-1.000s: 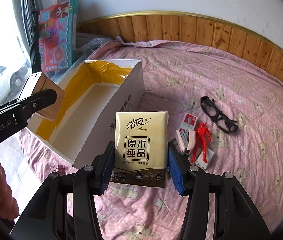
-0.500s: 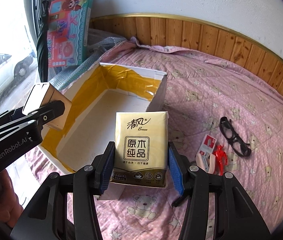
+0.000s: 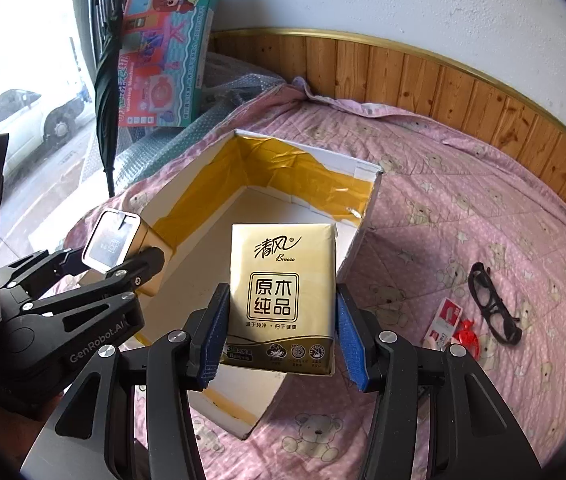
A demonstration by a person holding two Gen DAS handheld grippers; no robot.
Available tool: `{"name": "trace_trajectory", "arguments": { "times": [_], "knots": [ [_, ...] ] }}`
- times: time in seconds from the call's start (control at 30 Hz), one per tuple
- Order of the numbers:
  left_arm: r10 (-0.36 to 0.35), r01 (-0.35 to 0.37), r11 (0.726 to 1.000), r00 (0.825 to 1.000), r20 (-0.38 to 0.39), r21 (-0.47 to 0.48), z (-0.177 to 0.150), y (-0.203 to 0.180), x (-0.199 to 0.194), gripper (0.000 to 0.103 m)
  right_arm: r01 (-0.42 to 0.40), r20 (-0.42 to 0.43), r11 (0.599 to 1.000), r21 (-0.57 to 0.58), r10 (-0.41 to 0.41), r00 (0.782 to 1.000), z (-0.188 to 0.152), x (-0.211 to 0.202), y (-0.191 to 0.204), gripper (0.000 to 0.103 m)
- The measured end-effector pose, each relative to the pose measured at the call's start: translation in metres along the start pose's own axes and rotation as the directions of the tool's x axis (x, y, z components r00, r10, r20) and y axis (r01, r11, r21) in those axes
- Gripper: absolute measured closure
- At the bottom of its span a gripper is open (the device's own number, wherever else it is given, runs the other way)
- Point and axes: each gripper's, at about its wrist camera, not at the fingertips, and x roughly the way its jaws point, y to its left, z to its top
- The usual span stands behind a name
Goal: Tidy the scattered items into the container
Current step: 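Carry the tin and tissue pack over the yellow-lined cardboard box with both tools, then open both tools to drop the tin and tissue pack into the box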
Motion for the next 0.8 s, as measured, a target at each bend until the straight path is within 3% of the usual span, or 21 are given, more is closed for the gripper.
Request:
{"name": "trace_trajectory", "arguments": {
  "times": [0.2,0.43,0.8],
  "knots": [
    [0.015,-0.015,1.000,0.999,-0.036,0.006,-0.002,0.006,0.012,0.052,-0.097,0.008,0.995,-0.023,0.097,0.995,0.007,0.009,0.014,0.050],
    [0.043,-0.041,0.999,0.996,-0.079,0.020,-0.004,0.013,0.028,0.052,-0.152,-0.027,0.988,-0.039,0.151,0.988,0.009,0.030,0.017,0.050],
    [0.044,-0.037,0.998,0.991,-0.130,0.054,-0.004,0.009,0.046,0.052,-0.145,-0.096,0.988,-0.050,0.140,0.985,0.009,0.068,0.002,0.048]
  ]
}}
